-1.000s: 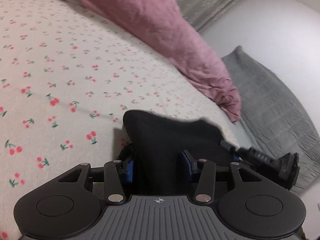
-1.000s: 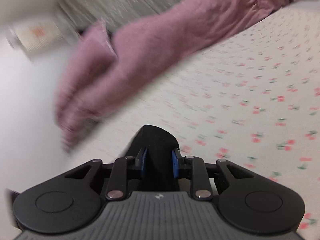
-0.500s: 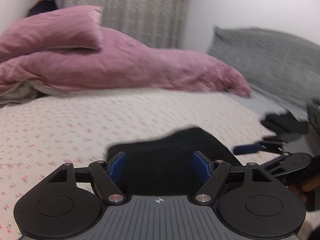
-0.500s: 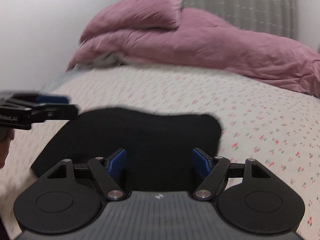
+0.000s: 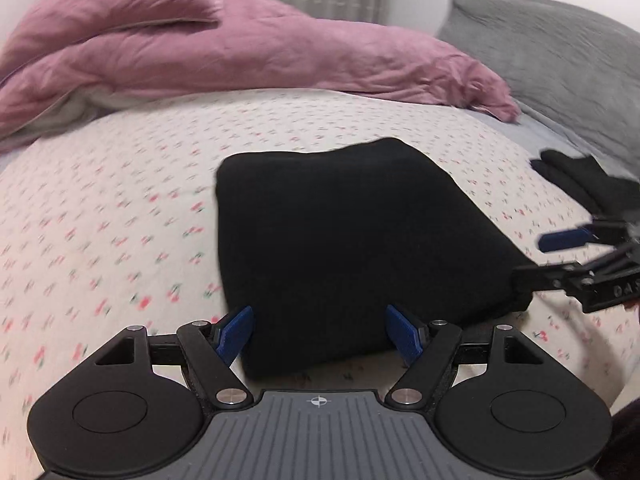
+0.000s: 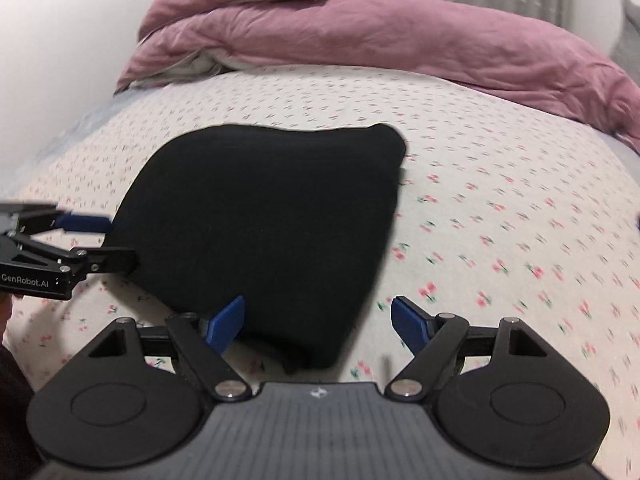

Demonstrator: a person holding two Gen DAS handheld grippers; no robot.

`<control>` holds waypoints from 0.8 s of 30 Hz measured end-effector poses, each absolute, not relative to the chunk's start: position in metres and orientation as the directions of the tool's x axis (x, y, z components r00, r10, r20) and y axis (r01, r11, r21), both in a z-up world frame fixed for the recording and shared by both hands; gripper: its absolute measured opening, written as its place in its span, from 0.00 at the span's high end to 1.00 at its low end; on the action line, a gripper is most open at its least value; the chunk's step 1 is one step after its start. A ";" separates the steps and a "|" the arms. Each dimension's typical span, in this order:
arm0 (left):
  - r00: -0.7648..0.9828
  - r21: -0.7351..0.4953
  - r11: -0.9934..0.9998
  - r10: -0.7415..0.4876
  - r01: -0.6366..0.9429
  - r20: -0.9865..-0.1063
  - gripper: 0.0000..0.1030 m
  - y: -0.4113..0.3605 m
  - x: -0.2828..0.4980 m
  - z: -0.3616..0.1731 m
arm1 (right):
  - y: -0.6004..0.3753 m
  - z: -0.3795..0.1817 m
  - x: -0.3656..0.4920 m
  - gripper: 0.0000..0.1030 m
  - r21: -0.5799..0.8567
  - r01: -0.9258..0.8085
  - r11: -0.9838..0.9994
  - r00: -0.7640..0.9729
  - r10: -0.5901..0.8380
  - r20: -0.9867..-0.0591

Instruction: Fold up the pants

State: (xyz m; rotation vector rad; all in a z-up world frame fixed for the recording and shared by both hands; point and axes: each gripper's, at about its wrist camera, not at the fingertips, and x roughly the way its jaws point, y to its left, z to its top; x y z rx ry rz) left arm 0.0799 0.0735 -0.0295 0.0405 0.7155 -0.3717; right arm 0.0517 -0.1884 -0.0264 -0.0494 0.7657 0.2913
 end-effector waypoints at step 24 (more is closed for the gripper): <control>0.693 -0.057 0.995 -0.096 0.080 -0.715 0.00 0.030 0.023 -0.010 | -0.171 -0.013 -0.009 0.00 -0.019 0.046 0.999 0.794 -0.048 -0.605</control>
